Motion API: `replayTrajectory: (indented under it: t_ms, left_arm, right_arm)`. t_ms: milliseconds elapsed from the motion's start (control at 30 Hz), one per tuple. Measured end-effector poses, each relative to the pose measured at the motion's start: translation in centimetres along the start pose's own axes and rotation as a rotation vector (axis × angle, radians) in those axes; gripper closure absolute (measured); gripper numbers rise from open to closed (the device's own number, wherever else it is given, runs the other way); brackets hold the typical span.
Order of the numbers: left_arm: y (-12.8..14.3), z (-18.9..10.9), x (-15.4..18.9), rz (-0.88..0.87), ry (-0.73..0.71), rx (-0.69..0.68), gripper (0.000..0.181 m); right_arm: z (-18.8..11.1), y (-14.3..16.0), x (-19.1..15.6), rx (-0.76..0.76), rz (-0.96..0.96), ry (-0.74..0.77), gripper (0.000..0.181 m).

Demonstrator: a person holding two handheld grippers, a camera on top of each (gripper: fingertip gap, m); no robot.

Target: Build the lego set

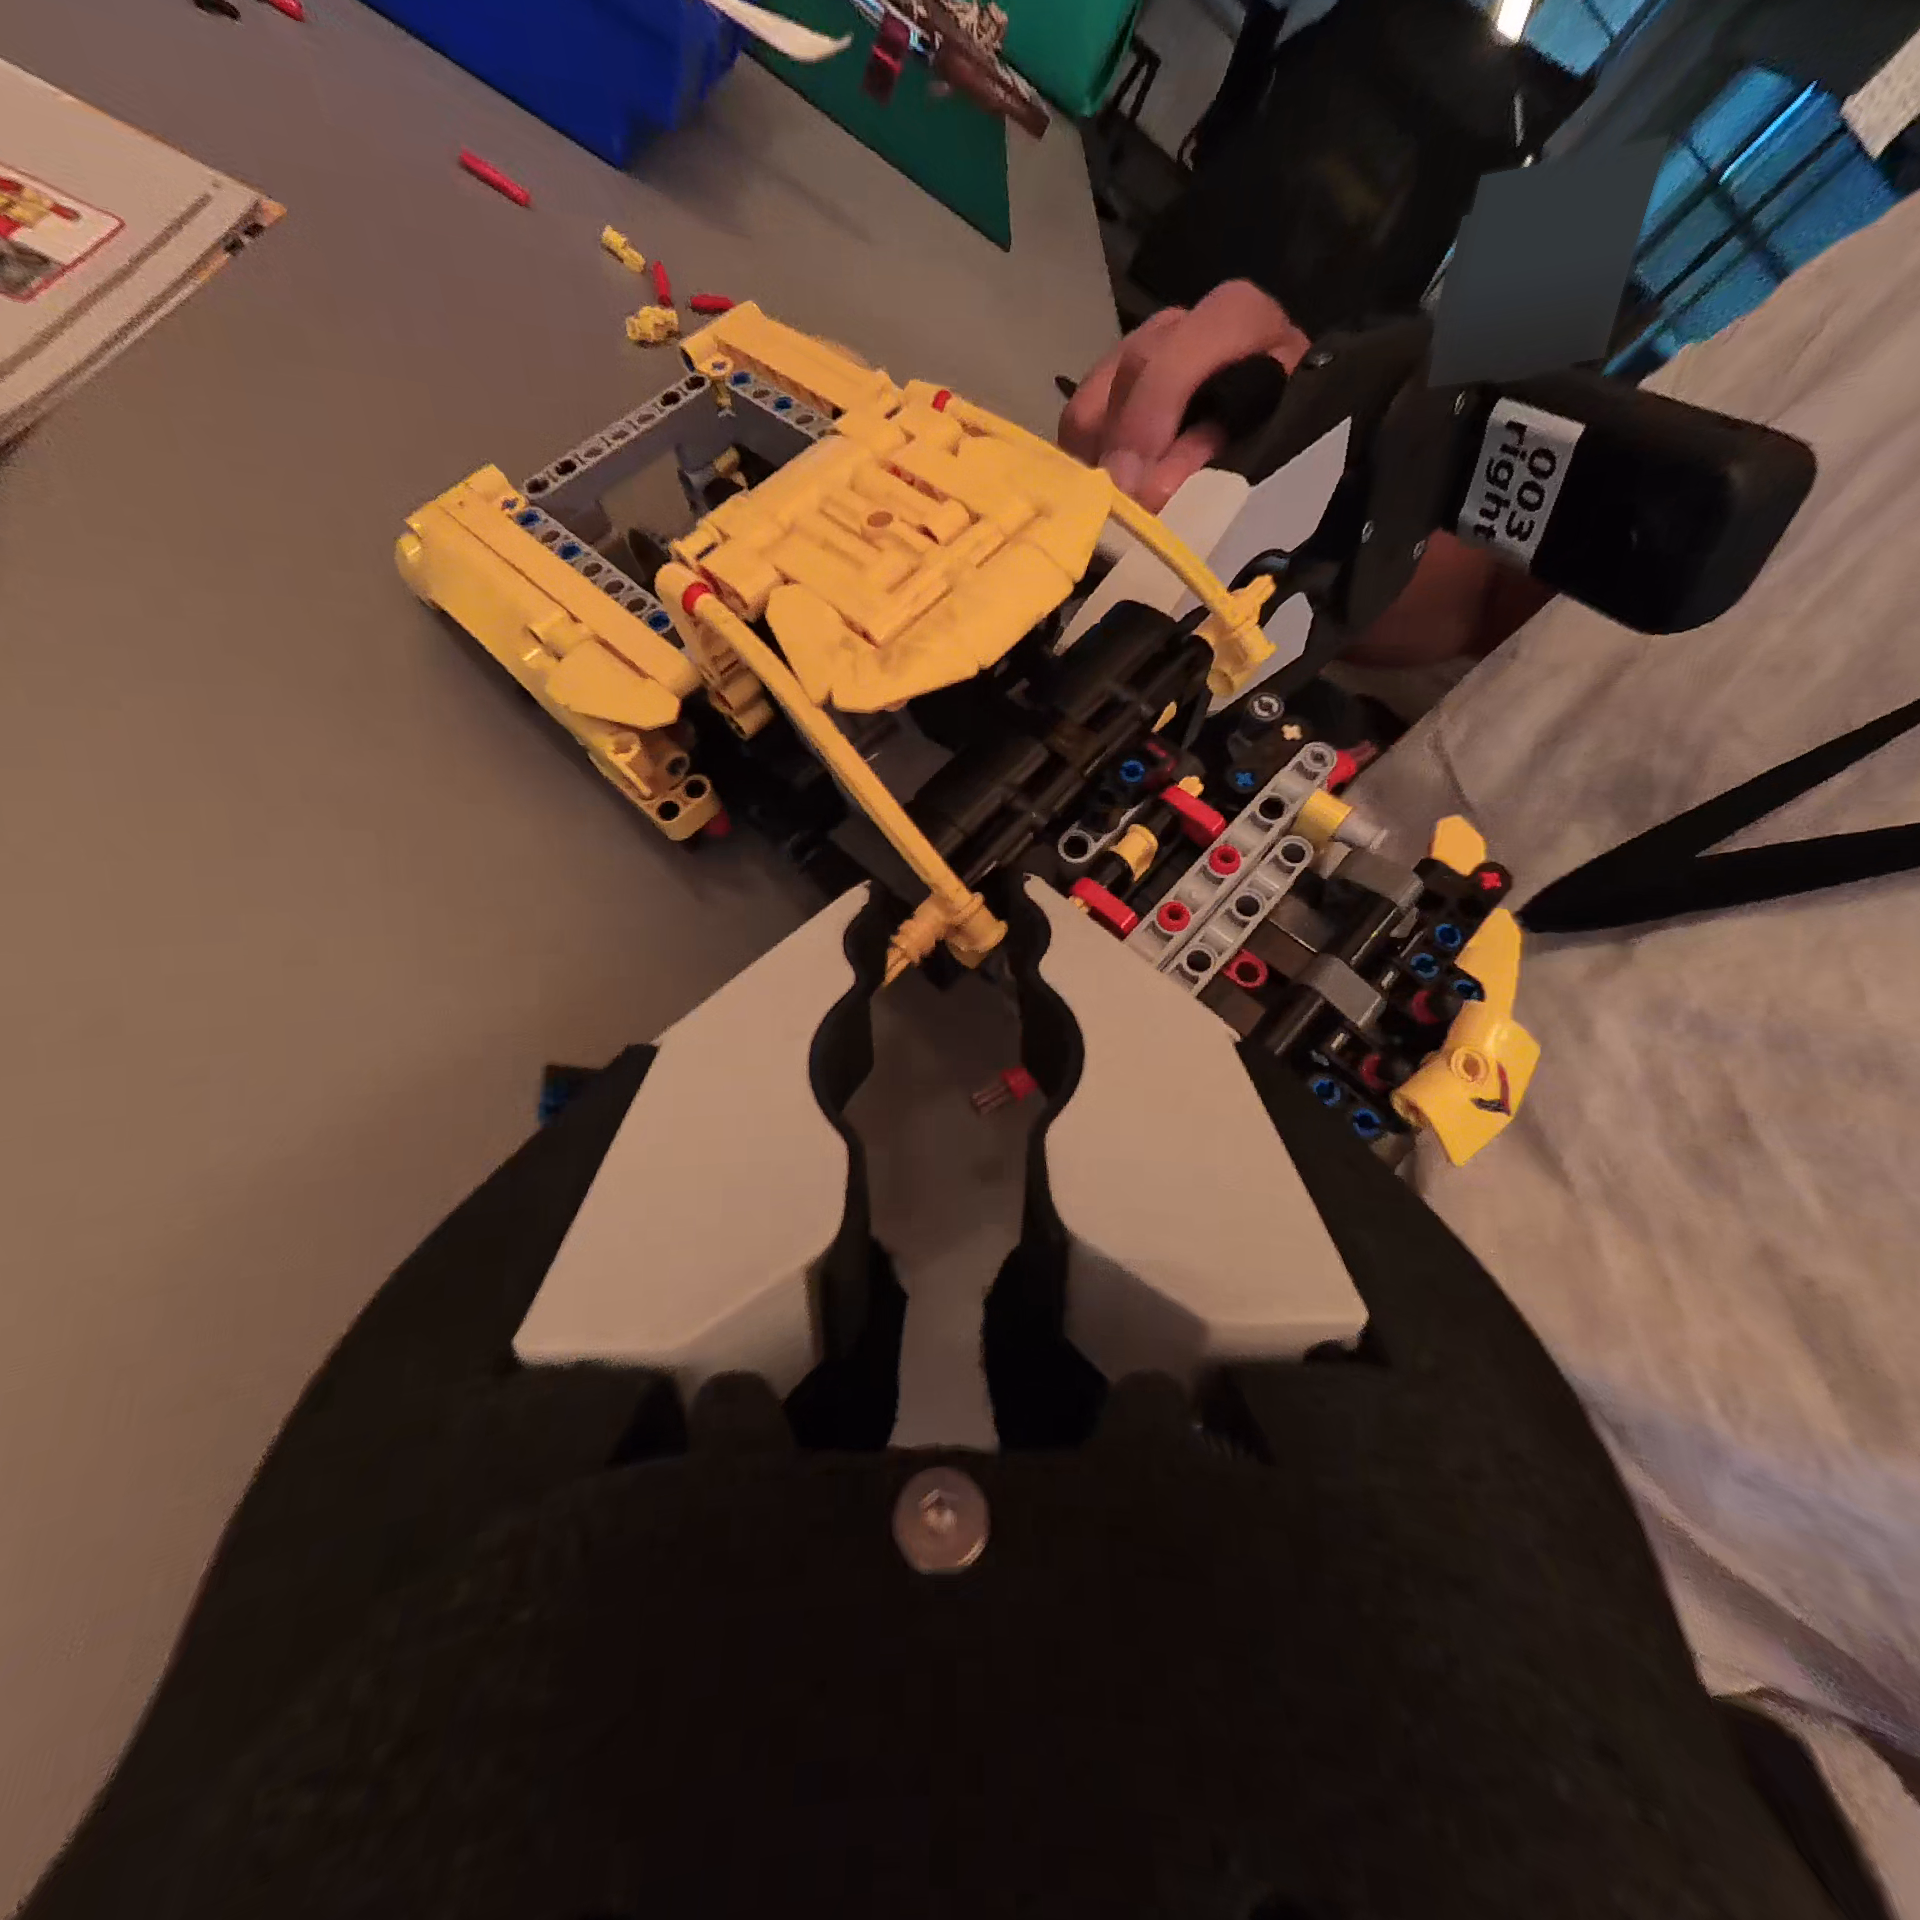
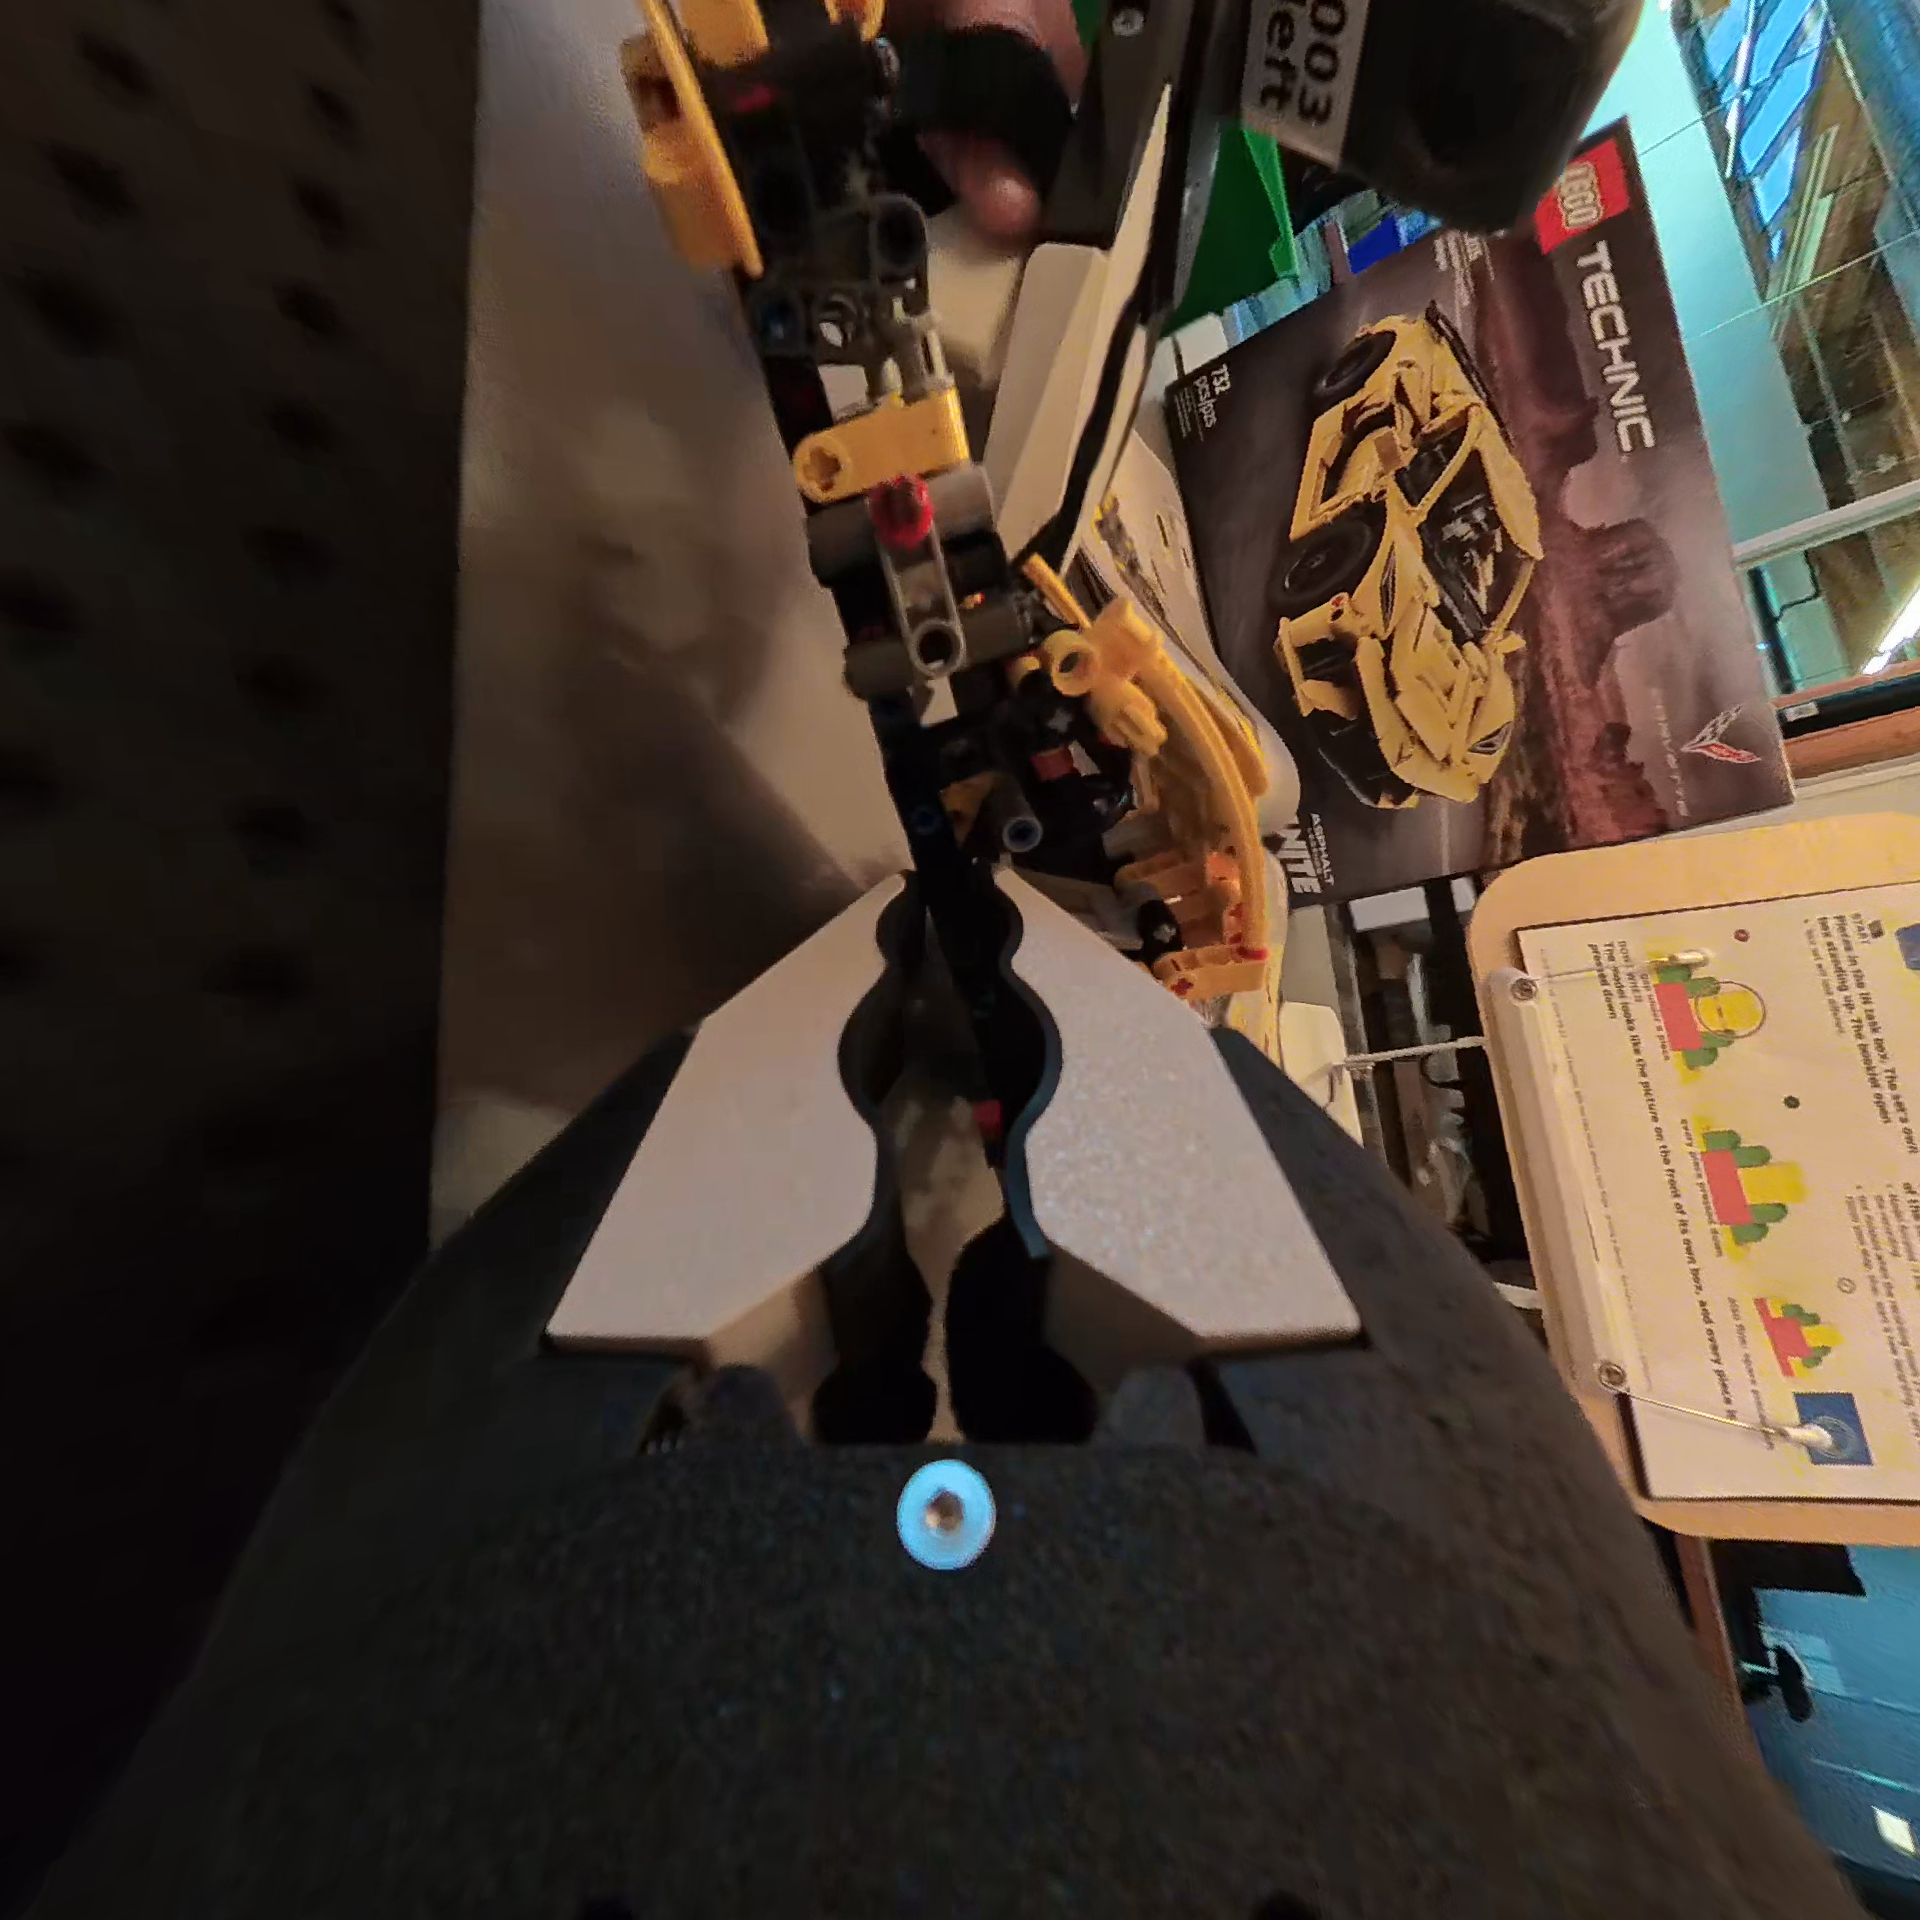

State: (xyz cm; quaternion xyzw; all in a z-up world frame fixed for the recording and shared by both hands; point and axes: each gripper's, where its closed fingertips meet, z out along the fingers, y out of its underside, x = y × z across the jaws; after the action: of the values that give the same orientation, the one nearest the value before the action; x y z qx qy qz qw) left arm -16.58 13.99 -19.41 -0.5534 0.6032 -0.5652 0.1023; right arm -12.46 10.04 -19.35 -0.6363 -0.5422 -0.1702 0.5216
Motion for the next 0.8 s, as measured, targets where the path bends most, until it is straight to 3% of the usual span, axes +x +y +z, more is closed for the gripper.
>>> replayTrajectory:
  t_ms: [233,500,700,800]
  left_arm:
    - [-1.3,2.5,-3.0,0.171,-0.125,-0.139,0.160]
    - [-2.0,4.1,-5.6,0.242,-0.265,-0.206,0.160]
    - [-1.9,5.1,-5.8,0.248,-0.284,-0.223,0.160]
    - [-2.0,5.4,-6.2,0.272,-0.318,-0.236,0.160]
  right_arm:
    - [1.0,4.7,-0.3,-0.061,-0.201,0.102,0.173]
    - [1.6,8.5,-0.5,-0.106,-0.088,-0.010,0.158]
    - [-0.5,9.3,-0.6,-0.127,0.110,-0.047,0.138]
    - [-2.2,9.4,0.1,-0.140,0.287,-0.046,0.138]
